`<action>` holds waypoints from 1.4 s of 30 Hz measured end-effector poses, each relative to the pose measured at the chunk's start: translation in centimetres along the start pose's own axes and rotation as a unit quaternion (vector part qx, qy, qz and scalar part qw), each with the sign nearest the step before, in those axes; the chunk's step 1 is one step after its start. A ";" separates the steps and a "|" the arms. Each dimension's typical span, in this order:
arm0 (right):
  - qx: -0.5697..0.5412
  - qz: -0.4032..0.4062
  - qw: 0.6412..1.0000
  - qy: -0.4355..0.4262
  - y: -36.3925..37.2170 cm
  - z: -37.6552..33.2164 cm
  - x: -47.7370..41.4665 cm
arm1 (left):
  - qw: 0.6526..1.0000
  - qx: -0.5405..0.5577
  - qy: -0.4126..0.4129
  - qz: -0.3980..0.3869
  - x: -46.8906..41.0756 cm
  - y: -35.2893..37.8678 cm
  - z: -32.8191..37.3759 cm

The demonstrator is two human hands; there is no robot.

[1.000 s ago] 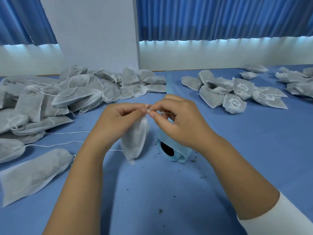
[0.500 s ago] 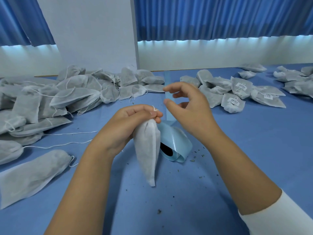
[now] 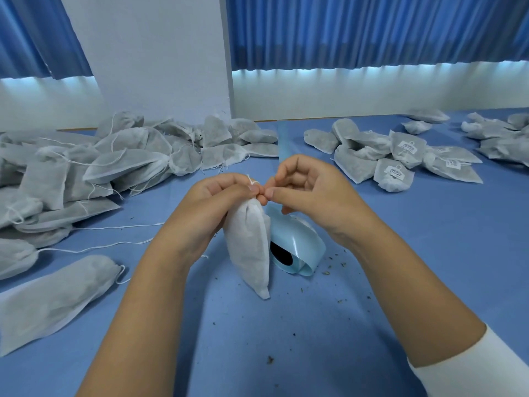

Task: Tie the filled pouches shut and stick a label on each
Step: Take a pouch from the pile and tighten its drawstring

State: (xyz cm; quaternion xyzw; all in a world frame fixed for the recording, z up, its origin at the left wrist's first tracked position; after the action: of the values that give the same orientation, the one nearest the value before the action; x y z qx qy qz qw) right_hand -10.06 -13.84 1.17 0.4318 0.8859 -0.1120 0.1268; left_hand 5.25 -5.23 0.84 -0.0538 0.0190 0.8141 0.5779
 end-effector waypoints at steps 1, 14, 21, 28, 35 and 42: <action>0.001 -0.011 1.000 0.006 0.0 0.1 0.0 | 1.000 0.009 -0.002 0.000 0.0 0.0 -0.1; -0.058 0.005 0.998 0.032 0.2 0.7 -0.4 | 0.992 -0.082 0.008 0.100 -0.3 0.8 -0.4; -0.183 0.016 0.981 0.060 0.5 0.5 -0.2 | 0.990 -0.099 0.013 0.100 -0.4 0.9 -0.6; 0.120 0.038 0.991 -0.050 0.6 -0.2 0.3 | 0.987 -0.127 0.024 0.091 -0.2 0.8 -0.6; 0.227 0.040 0.969 -0.084 0.5 0.1 0.3 | 0.985 -0.154 0.027 0.077 -0.2 0.9 -0.6; 0.267 0.046 0.960 -0.068 -0.2 0.1 0.2 | 0.984 -0.159 0.015 0.082 -0.2 0.6 -0.6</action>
State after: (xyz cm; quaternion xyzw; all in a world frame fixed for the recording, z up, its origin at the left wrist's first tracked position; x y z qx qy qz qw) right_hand -10.31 -13.87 1.03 0.4814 0.7925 -0.3674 0.0721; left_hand 4.83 -5.66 0.22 -0.1554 -0.0975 0.8504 0.4932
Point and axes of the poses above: each hand's wrist, its own x-axis away from the middle knuckle, its own y-axis out of the palm, z = x × y, the point moved 1 cm from there along -x, towards the middle knuckle, and after that the axes turned 6 degrees about z, right-handed, at the moved point
